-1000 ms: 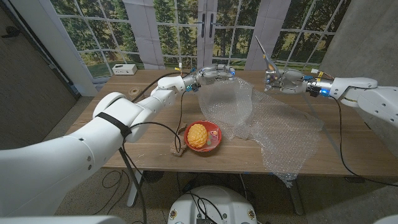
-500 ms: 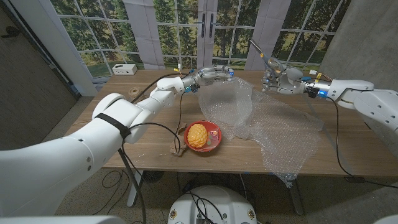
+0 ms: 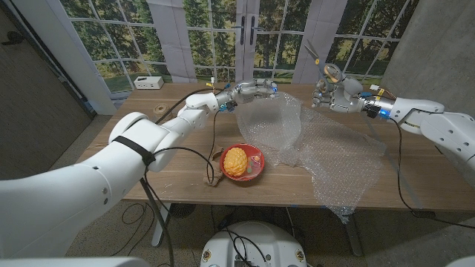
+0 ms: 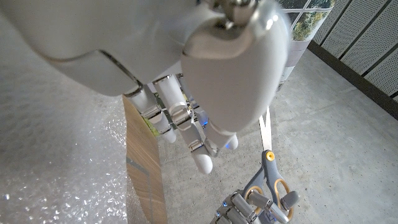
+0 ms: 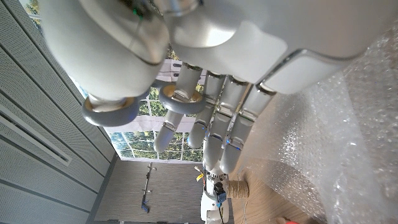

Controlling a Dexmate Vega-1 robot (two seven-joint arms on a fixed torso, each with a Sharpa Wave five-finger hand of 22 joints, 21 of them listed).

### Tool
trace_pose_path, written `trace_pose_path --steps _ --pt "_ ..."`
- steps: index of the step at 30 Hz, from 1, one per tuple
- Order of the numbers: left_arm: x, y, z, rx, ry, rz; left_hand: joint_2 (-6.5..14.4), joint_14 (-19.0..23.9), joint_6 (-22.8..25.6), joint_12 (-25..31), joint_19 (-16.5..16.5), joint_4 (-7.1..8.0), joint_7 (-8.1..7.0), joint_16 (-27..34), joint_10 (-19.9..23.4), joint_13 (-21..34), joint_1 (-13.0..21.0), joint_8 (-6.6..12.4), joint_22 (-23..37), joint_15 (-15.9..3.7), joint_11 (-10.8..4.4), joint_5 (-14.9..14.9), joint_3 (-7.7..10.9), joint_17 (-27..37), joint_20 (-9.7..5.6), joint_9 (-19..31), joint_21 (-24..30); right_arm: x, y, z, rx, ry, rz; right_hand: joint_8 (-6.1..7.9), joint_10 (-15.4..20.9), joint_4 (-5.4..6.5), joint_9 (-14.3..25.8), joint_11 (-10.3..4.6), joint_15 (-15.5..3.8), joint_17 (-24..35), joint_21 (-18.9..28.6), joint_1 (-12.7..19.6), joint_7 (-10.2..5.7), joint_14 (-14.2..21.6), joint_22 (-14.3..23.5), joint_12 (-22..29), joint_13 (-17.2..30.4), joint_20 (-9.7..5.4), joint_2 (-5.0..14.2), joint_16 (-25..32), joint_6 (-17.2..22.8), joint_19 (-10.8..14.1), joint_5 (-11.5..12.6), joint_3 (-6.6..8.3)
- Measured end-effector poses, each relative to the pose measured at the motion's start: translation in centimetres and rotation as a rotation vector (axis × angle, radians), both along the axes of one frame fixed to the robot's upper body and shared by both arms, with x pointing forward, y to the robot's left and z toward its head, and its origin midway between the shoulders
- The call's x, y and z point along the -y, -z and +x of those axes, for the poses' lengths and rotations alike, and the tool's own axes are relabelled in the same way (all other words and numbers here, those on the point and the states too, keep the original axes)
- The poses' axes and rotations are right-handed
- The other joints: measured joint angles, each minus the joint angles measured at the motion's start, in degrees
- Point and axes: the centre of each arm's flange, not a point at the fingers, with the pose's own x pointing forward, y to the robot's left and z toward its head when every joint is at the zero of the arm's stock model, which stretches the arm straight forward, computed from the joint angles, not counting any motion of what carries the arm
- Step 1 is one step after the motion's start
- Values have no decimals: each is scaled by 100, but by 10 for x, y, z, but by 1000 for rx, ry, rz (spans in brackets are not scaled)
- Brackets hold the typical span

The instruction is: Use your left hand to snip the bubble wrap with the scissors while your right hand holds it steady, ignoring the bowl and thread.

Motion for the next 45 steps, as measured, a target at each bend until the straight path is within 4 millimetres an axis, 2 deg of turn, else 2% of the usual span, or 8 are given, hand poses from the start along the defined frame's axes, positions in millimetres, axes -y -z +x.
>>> trace_pose_path --steps 8,12,19,22,32,40,43,45 --pt "-4 3 -1 4 7 -6 0 0 31 0 0 0 31 0 0 0 0 0 0 0 0 0 0 0 0 0 0 -1 0 -2 7 -18 8 -509 -71 212 -402 -72 61 -37 -87 -502 -9 -250 -190 -69 -49 133 -95 -198 -92 -134 35 -326" --pt "-6 4 -1 7 12 -8 0 0 31 0 0 0 31 0 0 0 0 0 0 0 0 0 0 -1 0 0 0 -2 0 -4 8 -25 9 -621 -86 304 -508 -77 51 -76 -133 -702 30 -278 -247 -109 -90 163 -139 -213 -81 -164 35 -438" --pt "-9 6 -2 11 18 -13 0 0 31 0 0 0 31 0 -1 -1 0 0 0 0 1 -24 0 -1 0 0 0 -4 0 -5 5 -37 7 -888 -291 418 -724 108 68 -144 -188 -982 255 -424 -351 -179 -167 254 -202 -359 -295 -256 75 -670" --pt "-10 7 -2 13 19 -15 0 0 31 0 0 0 31 0 -1 -1 0 0 0 0 1 -24 0 24 0 0 0 -5 1 -6 3 -44 5 -986 -322 444 -808 140 71 -155 -187 -1043 247 -463 -386 -202 -216 255 -202 -402 -388 -256 119 -739" --pt "-13 9 -2 12 17 -23 0 0 31 -20 0 -24 31 0 -1 -2 0 0 0 0 1 -24 24 26 0 0 0 -5 2 -9 0 -48 7 -1062 -392 485 -959 170 71 -184 -209 -1169 318 -463 -455 -243 -276 255 -192 -445 -459 -256 158 -825" --pt "-19 8 -3 63 -9 -52 -9 -128 -79 -43 -356 -24 50 1 -54 27 -11 -29 0 21 -51 -24 24 155 18 82 -111 0 6 -12 -7 -32 13 -1084 -392 485 -1076 171 71 -228 -230 -1127 318 -463 -498 -286 -355 254 -151 -468 -459 -256 201 -826" --pt "-24 10 -4 97 -33 -58 13 -288 -162 -73 -515 -16 10 1 -48 -9 -155 -105 0 90 -87 -24 16 238 125 80 -177 2 7 -14 -7 -26 14 -1084 -401 463 -1119 180 71 -226 -230 -1090 318 -463 -518 -286 -357 254 -114 -468 -460 -256 202 -848" --pt "-29 13 -3 109 -56 -60 43 -500 -259 -120 -651 87 -41 -53 -88 -39 -329 -187 -6 140 -127 -24 -16 302 261 69 -213 3 8 -15 -5 -23 13 -1084 -401 462 -1144 180 71 -230 -230 -1069 319 -463 -531 -286 -373 254 -92 -468 -460 -256 202 -848"
